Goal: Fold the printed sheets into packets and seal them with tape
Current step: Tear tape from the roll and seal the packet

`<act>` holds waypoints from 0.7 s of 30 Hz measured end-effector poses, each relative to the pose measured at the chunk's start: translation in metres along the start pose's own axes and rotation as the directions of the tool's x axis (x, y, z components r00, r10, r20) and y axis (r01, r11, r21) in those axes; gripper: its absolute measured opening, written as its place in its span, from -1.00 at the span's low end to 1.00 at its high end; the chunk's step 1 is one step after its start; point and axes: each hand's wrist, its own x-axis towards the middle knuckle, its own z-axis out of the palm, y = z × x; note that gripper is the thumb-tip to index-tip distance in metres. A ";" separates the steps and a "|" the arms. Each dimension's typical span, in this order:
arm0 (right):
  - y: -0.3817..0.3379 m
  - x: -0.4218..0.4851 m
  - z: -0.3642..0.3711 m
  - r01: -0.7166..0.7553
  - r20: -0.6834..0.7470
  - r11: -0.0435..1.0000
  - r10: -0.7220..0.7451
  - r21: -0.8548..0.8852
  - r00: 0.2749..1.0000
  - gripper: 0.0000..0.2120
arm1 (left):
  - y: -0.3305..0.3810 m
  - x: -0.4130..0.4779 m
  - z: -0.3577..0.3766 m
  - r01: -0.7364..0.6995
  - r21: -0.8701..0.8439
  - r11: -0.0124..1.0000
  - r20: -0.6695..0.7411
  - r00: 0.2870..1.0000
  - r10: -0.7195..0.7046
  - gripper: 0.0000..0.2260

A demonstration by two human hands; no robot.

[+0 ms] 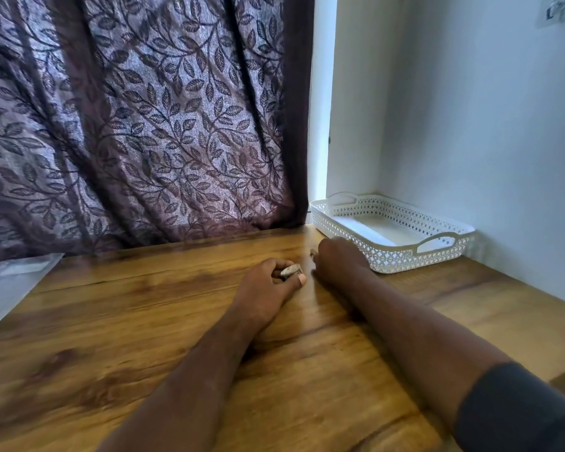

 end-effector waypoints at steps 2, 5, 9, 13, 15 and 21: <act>-0.003 0.005 0.002 -0.022 0.013 1.000 0.022 0.005 1.000 -0.79 | -0.003 0.005 0.001 0.014 -0.043 0.999 -0.001 1.000 -0.014 -0.75; -0.002 0.010 0.002 -0.056 0.023 0.997 0.055 0.043 0.998 -0.85 | -0.004 0.011 0.002 0.047 -0.094 0.995 0.039 0.998 -0.043 -0.68; -0.004 -0.002 -0.005 -0.055 0.119 0.994 0.043 0.096 0.992 -0.75 | -0.004 0.012 -0.001 0.046 -0.084 0.995 0.070 0.997 -0.040 -0.69; 0.015 -0.036 -0.017 -0.034 0.145 0.994 0.019 0.100 0.989 -0.82 | 0.009 -0.002 0.004 -0.086 0.076 0.993 0.078 0.994 0.080 -0.69; 0.023 -0.045 -0.019 -0.028 0.113 0.994 0.016 0.103 0.993 -0.85 | 0.013 -0.007 0.003 -0.139 0.125 0.982 0.074 0.989 0.131 -0.70; 0.095 -0.081 -0.037 -0.210 0.017 0.972 0.210 0.102 0.978 -0.90 | 0.037 -0.026 0.036 -0.234 0.100 0.967 0.177 0.961 0.214 -0.68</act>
